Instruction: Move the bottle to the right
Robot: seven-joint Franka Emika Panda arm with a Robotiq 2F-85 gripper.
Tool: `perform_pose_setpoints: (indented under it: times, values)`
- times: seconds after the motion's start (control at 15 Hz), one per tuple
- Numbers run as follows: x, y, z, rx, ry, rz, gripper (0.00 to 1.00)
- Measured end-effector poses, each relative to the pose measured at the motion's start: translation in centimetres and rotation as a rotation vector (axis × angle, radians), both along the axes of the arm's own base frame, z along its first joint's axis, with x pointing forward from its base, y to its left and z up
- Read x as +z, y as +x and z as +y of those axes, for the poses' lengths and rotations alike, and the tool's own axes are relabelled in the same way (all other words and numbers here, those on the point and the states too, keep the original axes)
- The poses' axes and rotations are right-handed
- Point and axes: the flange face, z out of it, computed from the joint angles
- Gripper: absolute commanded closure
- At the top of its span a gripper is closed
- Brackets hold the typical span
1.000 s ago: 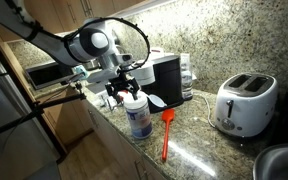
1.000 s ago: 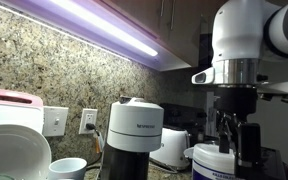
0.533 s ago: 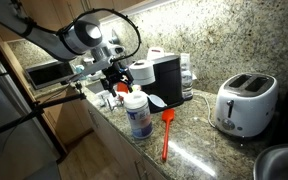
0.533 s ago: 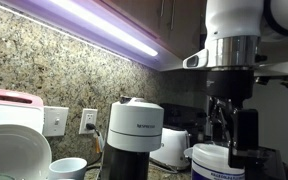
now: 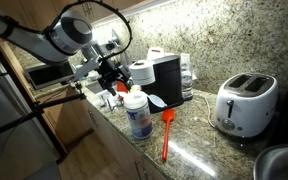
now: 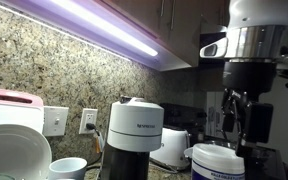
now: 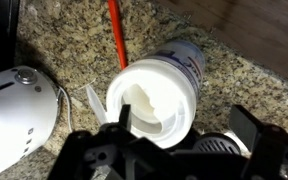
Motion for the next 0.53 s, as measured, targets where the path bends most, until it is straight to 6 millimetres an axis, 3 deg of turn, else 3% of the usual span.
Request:
perform_pose_setpoints:
  times: [0.2,0.53]
  values:
    - [0.0,-3.4,-1.2,0.02,0.031,-0.057,0.0]
    - [-0.2,-2.9,-0.9,0.022,0.033,-0.055,0.0]
